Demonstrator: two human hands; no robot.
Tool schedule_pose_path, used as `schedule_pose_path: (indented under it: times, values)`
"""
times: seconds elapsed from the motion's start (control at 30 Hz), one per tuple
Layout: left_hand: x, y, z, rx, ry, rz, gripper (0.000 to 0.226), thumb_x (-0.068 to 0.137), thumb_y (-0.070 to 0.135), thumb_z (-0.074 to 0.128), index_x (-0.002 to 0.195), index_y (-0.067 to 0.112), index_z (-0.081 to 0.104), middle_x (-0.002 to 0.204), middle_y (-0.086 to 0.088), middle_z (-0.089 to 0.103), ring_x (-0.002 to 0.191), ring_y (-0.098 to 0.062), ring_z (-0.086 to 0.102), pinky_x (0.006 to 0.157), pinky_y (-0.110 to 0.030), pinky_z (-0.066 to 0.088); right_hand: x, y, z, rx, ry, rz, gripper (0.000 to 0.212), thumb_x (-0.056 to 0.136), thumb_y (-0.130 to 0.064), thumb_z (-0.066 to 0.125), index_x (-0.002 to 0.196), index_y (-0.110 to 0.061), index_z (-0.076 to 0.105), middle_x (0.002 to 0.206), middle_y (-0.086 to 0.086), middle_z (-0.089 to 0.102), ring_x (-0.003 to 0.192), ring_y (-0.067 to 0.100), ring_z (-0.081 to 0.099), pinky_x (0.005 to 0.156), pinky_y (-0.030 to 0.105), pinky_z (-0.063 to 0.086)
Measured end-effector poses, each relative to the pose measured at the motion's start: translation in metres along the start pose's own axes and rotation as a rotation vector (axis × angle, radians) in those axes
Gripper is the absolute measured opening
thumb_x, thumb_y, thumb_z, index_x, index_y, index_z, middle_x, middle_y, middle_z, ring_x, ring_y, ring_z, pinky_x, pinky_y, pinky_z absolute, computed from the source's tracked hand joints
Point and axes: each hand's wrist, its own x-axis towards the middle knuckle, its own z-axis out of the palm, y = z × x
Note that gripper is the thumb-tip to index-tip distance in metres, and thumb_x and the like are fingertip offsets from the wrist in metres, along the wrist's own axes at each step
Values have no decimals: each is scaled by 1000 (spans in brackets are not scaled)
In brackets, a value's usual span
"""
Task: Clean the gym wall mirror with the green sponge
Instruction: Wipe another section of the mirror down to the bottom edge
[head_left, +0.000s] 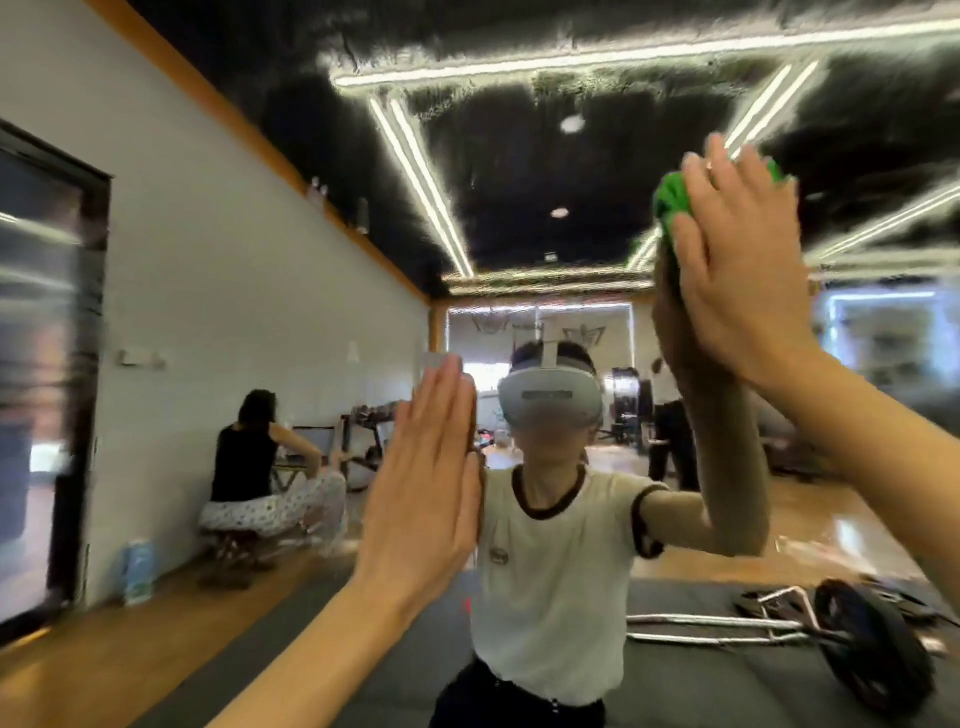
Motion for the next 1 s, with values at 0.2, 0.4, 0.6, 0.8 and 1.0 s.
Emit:
schedule_pose_path:
  times: [0.2,0.4,0.6,0.8,1.0]
  values:
    - [16,20,25,45,32,-70,61,106,25,26,162,10,9,171,-4,3,157,-18,2,127,-32,-1,-99,-25,14,0,-60,-436,52,100,-22,49,150,-10,43,159,13,38,150,34,28,123,52,16]
    - [16,24,26,71,25,-68,61,105,24,25,162,8,9,171,-5,2,157,-19,1,127,-31,-3,-162,8,0,-136,-223,-752,59,101,-30,45,156,-13,31,165,10,27,153,28,21,124,49,13]
    - [16,26,25,48,67,-65,60,106,23,26,161,8,9,169,-5,5,157,-21,6,127,-29,-1,10,-19,10,-108,-9,-299,57,107,-32,21,158,-8,24,166,14,21,154,32,14,125,52,7]
    - [16,28,24,83,57,-82,59,106,23,27,161,6,11,170,-7,6,157,-21,6,127,-31,1,-173,-23,13,-87,-181,-790,65,102,-25,49,159,-11,22,166,12,15,155,29,11,126,48,6]
    - [16,27,24,87,86,-61,59,106,24,26,160,6,11,169,-7,7,157,-17,3,127,-29,-1,-83,11,4,-99,-130,-778,51,103,-28,40,151,-9,42,160,13,35,150,30,28,124,50,10]
